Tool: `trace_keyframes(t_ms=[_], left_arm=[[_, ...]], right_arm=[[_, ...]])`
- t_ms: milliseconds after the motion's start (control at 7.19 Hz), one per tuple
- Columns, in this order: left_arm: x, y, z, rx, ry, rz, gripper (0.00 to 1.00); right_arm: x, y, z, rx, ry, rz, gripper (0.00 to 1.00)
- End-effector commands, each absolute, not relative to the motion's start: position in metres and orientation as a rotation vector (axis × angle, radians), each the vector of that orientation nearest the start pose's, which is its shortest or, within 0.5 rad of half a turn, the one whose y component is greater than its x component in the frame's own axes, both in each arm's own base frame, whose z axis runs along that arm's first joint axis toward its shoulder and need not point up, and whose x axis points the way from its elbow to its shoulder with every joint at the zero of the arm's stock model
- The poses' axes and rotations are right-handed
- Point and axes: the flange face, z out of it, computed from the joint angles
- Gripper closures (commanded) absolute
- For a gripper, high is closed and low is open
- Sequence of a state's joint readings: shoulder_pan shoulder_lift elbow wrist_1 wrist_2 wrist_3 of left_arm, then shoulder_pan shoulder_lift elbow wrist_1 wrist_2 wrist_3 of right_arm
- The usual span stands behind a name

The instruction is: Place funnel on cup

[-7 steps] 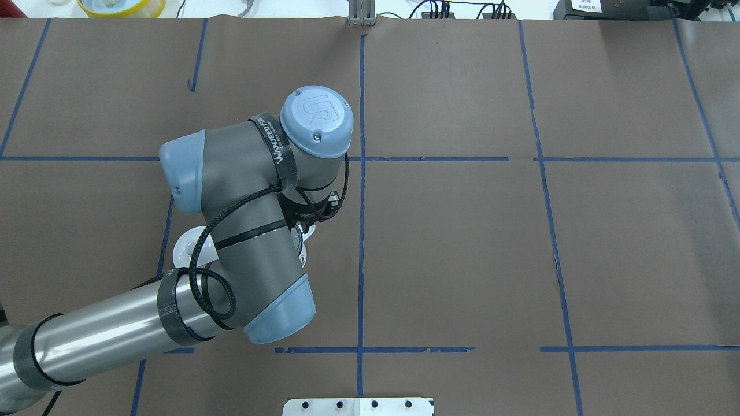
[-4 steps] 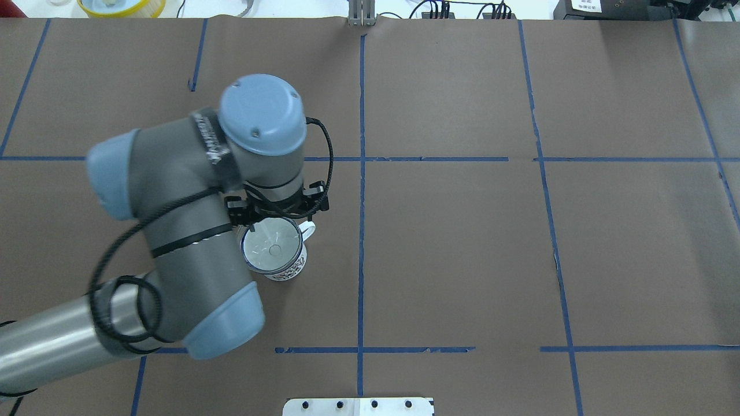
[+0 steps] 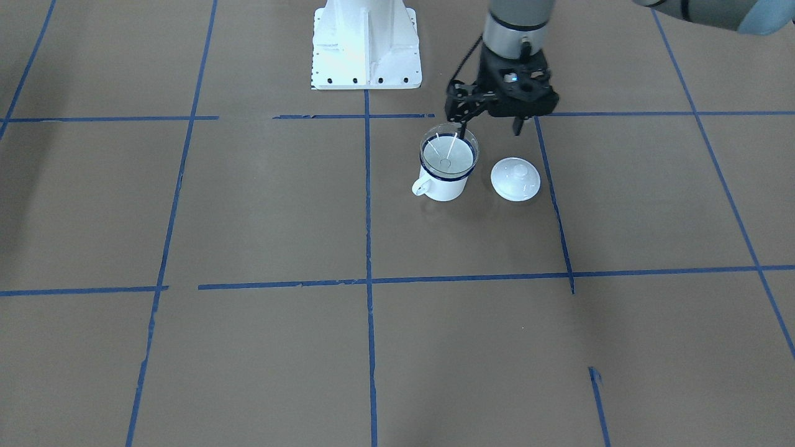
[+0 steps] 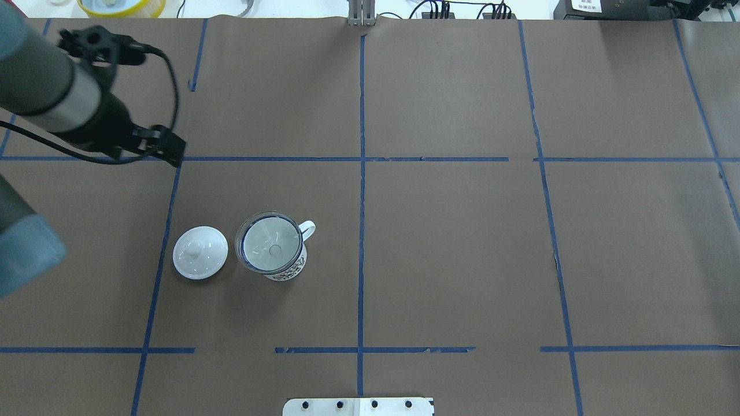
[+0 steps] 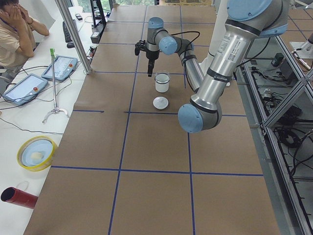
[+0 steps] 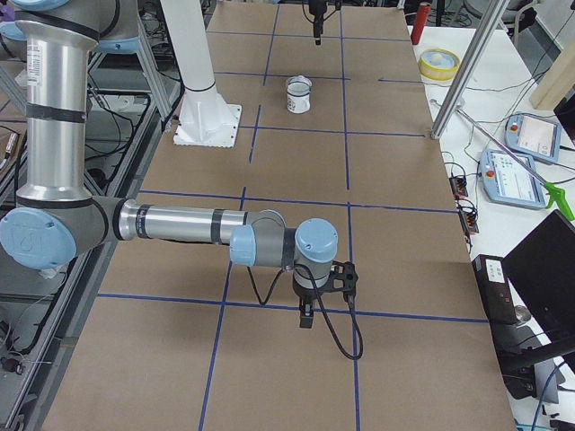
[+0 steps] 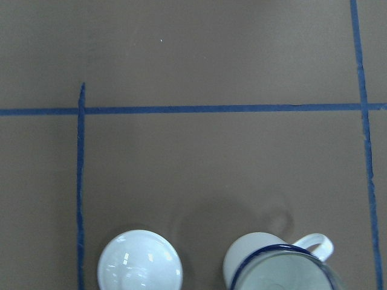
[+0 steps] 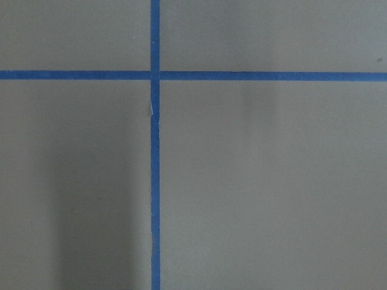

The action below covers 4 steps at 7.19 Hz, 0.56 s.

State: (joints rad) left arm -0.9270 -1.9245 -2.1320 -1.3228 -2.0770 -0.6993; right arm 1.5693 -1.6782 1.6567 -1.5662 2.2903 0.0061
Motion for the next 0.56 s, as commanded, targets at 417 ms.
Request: trace_keyframes(t_ms=[417], left_arm=[[-0.046, -0.518, 0.578, 0.047, 0.712, 0.211, 0.00]], right_arm=[[0.067, -0.445, 0.671, -0.020, -0.719, 0.011, 0.00]])
